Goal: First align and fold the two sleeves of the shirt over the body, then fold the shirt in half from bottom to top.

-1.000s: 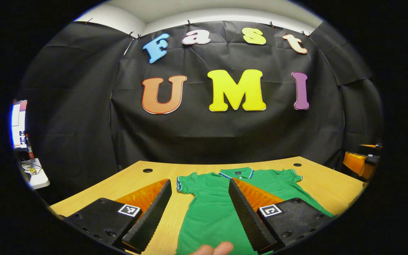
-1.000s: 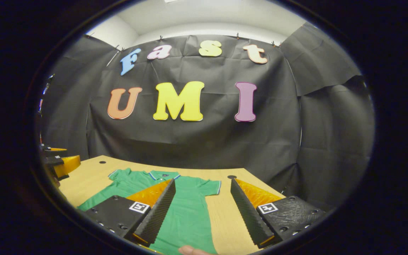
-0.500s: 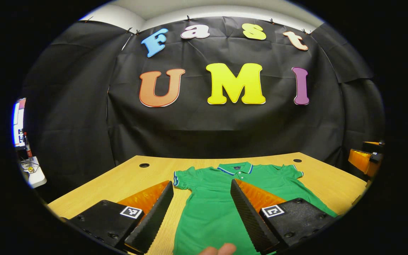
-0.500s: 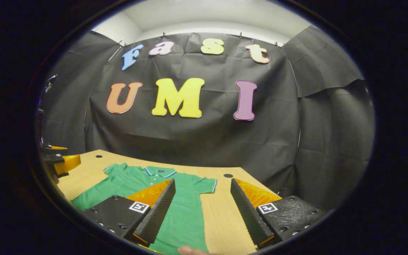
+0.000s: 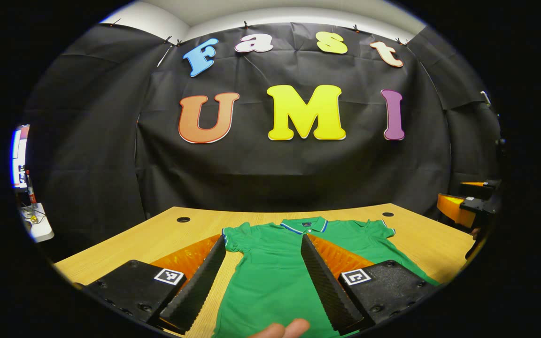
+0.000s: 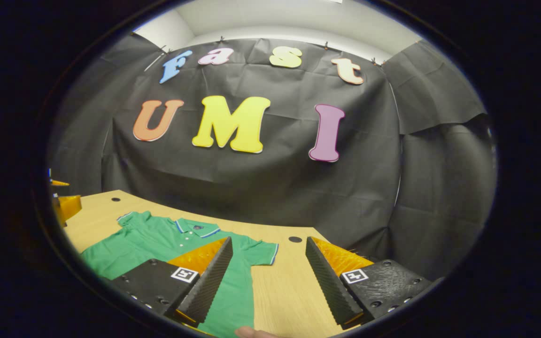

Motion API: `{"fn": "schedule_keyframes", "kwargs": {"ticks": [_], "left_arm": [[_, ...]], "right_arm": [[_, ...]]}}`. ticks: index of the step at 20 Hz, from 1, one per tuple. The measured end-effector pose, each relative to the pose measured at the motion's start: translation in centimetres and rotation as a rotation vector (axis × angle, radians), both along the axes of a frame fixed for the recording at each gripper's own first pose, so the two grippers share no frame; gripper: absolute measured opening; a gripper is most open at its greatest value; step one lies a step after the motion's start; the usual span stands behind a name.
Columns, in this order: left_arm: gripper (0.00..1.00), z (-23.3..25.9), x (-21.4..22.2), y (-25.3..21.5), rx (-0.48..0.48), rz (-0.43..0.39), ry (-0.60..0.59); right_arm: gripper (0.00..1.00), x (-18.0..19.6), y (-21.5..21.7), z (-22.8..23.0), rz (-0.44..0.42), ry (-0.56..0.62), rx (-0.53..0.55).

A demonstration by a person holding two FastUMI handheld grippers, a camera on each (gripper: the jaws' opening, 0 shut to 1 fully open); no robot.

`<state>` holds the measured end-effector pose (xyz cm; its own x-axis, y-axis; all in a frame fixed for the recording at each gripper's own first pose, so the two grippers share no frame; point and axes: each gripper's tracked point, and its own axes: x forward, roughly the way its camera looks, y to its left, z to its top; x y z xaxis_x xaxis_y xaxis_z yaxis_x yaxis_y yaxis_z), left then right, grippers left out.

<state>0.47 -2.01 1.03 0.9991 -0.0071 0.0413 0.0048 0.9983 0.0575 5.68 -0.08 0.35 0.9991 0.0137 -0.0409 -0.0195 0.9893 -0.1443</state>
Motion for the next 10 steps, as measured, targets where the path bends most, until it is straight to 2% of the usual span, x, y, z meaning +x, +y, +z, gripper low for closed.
{"fn": "schedule_keyframes", "kwargs": {"ticks": [5, 6, 10], "left_arm": [[1.0, -1.7, 1.1, -0.5, -0.024, -0.011, 0.039], [1.0, -2.0, 1.4, -0.5, -0.027, -0.013, 0.047], [1.0, -3.4, 2.4, 0.9, -0.004, 0.031, 0.076]], "right_arm": [[0.96, 6.2, -0.8, -0.3, -0.018, 0.063, 0.024], [0.94, 7.4, -1.2, 0.0, -0.03, 0.06, 0.023], [0.95, 12.3, -2.6, -0.8, -0.082, 0.082, 0.02]]}}
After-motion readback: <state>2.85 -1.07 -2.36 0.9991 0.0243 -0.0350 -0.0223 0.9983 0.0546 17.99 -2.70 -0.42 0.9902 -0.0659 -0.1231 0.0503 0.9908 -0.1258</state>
